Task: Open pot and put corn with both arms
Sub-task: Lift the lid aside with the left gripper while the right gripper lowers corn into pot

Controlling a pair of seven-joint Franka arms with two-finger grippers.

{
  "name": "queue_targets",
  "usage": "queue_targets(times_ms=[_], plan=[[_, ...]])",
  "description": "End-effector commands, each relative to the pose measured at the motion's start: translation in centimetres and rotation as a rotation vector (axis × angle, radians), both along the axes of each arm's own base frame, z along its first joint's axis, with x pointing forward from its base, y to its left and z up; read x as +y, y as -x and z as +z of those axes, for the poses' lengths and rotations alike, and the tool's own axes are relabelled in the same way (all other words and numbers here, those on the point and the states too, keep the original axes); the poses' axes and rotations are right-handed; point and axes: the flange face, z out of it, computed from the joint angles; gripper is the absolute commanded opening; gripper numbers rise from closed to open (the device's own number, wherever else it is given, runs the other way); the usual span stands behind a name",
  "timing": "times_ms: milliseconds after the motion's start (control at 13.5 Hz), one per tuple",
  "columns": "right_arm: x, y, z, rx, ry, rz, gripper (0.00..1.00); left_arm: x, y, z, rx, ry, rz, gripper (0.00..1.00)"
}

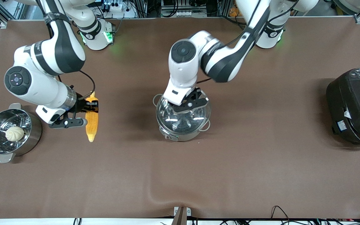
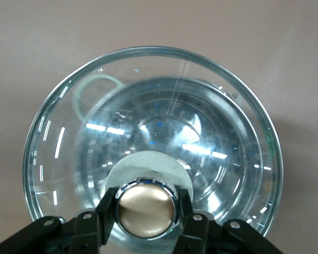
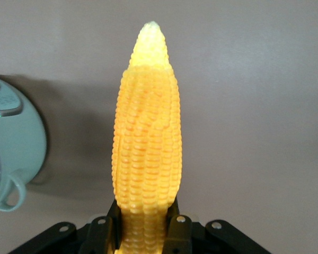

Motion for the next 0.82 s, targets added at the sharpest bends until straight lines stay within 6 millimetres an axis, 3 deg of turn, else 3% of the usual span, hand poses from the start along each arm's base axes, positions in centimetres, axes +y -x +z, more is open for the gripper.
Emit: queue_targets(times_ms=[0, 149, 446, 594, 743], plan=[[5.7, 0.8, 1.4, -0.001, -0.028, -0.005, 0.03, 6.5, -1.8, 6.8, -0.01, -0.03, -0.081, 0.0], [11.7, 2.0, 1.0, 0.003, -0.018, -0.041, 0.03, 12.1, -4.1, 8.2, 0.017, -0.047, -0.152, 0.0], [27.1, 5.4, -1.4, -0.006, 0.012, -0.173, 0.03, 23.7, -8.8, 6.9, 0.071, -0.069, -0.261, 0.0], [31.8, 6.9, -3.7, -0.053, -0.03, -0.244, 0.03, 29.0, -10.5, 4.2, 0.098, -0.073, -0.266, 0.0], [34.4, 8.0, -5.5, -0.073, -0.052, -0.275, 0.03, 33.2, -11.0, -0.5, 0.084, -0.064, -0.274, 0.0]])
